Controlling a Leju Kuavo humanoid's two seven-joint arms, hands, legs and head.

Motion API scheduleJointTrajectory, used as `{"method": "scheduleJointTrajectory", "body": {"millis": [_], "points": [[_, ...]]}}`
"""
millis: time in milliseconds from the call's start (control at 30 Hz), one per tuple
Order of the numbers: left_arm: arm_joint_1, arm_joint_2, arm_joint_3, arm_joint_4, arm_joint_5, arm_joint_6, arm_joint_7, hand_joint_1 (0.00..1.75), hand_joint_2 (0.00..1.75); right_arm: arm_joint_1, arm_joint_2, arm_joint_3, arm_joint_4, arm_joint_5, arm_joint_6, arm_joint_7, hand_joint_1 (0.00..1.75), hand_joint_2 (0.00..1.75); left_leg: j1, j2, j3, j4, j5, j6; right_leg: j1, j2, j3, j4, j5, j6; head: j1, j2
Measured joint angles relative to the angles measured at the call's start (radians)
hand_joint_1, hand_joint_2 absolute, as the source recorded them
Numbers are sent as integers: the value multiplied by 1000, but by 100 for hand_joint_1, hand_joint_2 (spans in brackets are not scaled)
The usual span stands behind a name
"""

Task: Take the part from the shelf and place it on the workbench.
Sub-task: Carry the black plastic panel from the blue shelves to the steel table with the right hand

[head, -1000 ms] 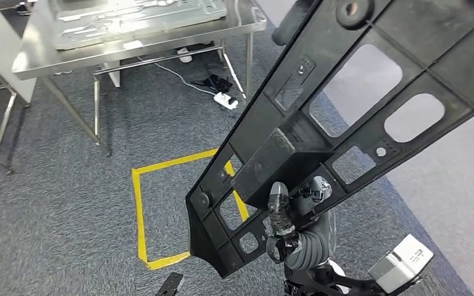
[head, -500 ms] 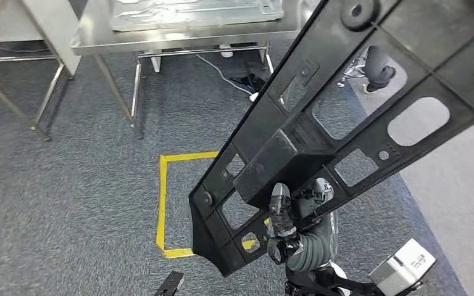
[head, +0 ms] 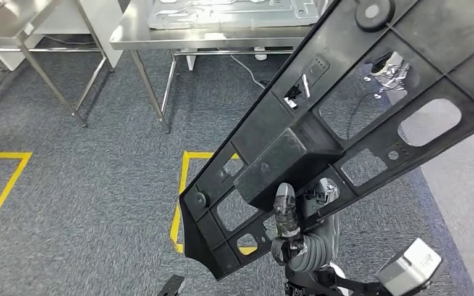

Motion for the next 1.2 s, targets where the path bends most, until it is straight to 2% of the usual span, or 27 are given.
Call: {"method": "scheduleJointTrajectory", "body": {"millis": [33,67,100,133,200,233,333,367,433,500,533,567,600,667,700,733,800,867,900,933,1000,1033,1067,1100,1133,1167,1200], "points": [[-1,0,0,0,1,-2,-2,0,175,1,0,0,0,-4,0,-1,175,175,1,3,-18,31,-3,-1,1,-7,2,0,-3,-1,0,0],[-1,1,0,0,1,-3,-3,0,175,1,0,0,0,-6,0,-1,175,175,1,4,-17,27,12,-1,2,-12,4,0,-5,-1,0,0],[0,1,0,0,2,-5,-4,0,175,1,0,0,0,-8,0,-1,175,175,1,6,2,-14,40,1,2,-16,8,0,-8,0,0,0],[0,2,0,0,4,-7,-4,0,175,1,0,0,-1,-9,0,-1,175,175,1,8,37,-82,72,4,2,-19,12,0,-11,2,0,0],[0,3,0,0,8,-11,-4,0,175,0,0,0,-2,-10,0,-4,175,175,-5,14,98,-196,104,13,5,-22,18,-1,-18,10,0,0],[0,3,0,0,9,-12,-4,0,175,0,0,0,-2,-10,0,-6,175,175,-9,16,113,-225,104,19,5,-23,20,-3,-21,16,1,0],[2,3,0,0,9,-16,-4,0,175,-1,0,0,-3,-13,0,-12,175,175,-13,10,130,-246,97,41,4,-25,25,6,-13,35,2,0],[2,3,0,0,10,-17,-4,0,175,-2,0,0,-3,-14,0,-13,175,175,-12,8,139,-251,96,49,3,-24,21,25,-18,39,3,0],[2,2,0,0,10,-18,-4,0,175,-3,0,0,-3,-15,-1,-14,175,175,-11,7,154,-256,91,60,2,-18,-19,105,-63,43,7,0],[1,2,0,0,10,-19,-4,0,175,-2,0,0,-3,-15,-1,-14,175,175,-13,6,160,-255,84,66,3,-13,-95,227,-115,46,10,0],[2,2,0,0,10,-19,-4,0,175,-1,0,0,-3,-16,-1,-14,175,175,-14,5,163,-254,81,67,3,-12,-125,265,-122,46,10,0],[3,2,0,0,10,-19,-4,0,175,0,0,0,-3,-16,-1,-14,175,175,-14,3,167,-253,76,66,3,-12,-139,269,-109,46,10,0],[3,2,0,0,10,-19,-4,0,175,0,-1,0,-3,-16,-1,-14,175,175,-14,1,174,-252,71,65,3,-11,-132,234,-75,45,10,0],[3,2,0,0,10,-20,-4,0,175,0,-1,0,-3,-16,-1,-14,175,175,-14,-3,189,-250,58,60,3,-10,-88,108,7,41,11,0],[3,2,0,0,10,-20,-4,0,175,-1,-1,0,-3,-17,-1,-14,175,175,-14,-5,193,-247,52,56,5,-9,-69,54,21,38,11,0],[1,2,0,0,10,-21,-4,0,175,-1,-1,0,-3,-17,-1,-14,175,175,-15,-6,195,-246,46,50,7,-8,-57,23,27,33,12,0],[1,2,0,0,10,-22,-5,0,175,0,-2,0,-3,-17,-1,-14,175,175,-16,-7,198,-240,40,39,12,-8,-51,7,16,21,13,0],[1,2,0,0,10,-22,-5,0,175,0,-1,0,-3,-18,-1,-14,175,175,-15,-5,201,-227,31,29,9,-8,-36,3,20,8,13,0],[0,2,0,0,10,-23,-5,0,175,-1,-1,0,-3,-18,0,-14,175,175,-13,-3,190,-203,21,25,8,-9,-27,1,17,3,10,0],[0,2,0,0,10,-23,-5,0,175,-1,-1,0,-3,-18,0,-15,175,175,-11,0,165,-159,7,21,6,-10,-17,0,14,-2,9,0],[-1,1,0,0,10,-27,-7,0,175,-2,-1,0,-3,-18,0,-15,175,175,-8,5,89,-38,-30,14,7,-13,-4,-1,3,-7,4,0],[-2,1,0,0,10,-28,-7,0,175,-1,-1,0,-3,-18,0,-14,175,175,-7,6,53,8,-45,12,8,-13,3,-1,-3,-8,5,0],[-2,2,0,0,10,-29,-8,0,175,-1,-1,0,-3,-18,0,-14,175,175,-6,7,29,26,-46,12,9,-12,12,-1,-11,-8,4,0],[-1,2,0,0,11,-30,-7,0,175,-1,-1,0,-2,-18,0,-14,175,175,-6,8,22,11,-29,12,9,-12,23,-1,-19,-7,5,0],[-1,2,0,0,11,-30,-7,0,175,-1,-1,0,-2,-18,0,-14,175,175,-6,9,30,-34,7,15,9,-11,36,-1,-28,-7,4,0],[0,3,0,0,11,-30,-6,0,175,-1,-1,0,-2,-18,0,-14,175,175,-7,10,47,-99,57,20,9,-11,46,-2,-38,-5,5,0],[1,3,0,0,11,-30,-6,0,175,-1,-1,0,-2,-18,0,-14,175,175,-11,12,61,-153,86,25,10,-11,57,-3,-48,-1,6,0]]}}
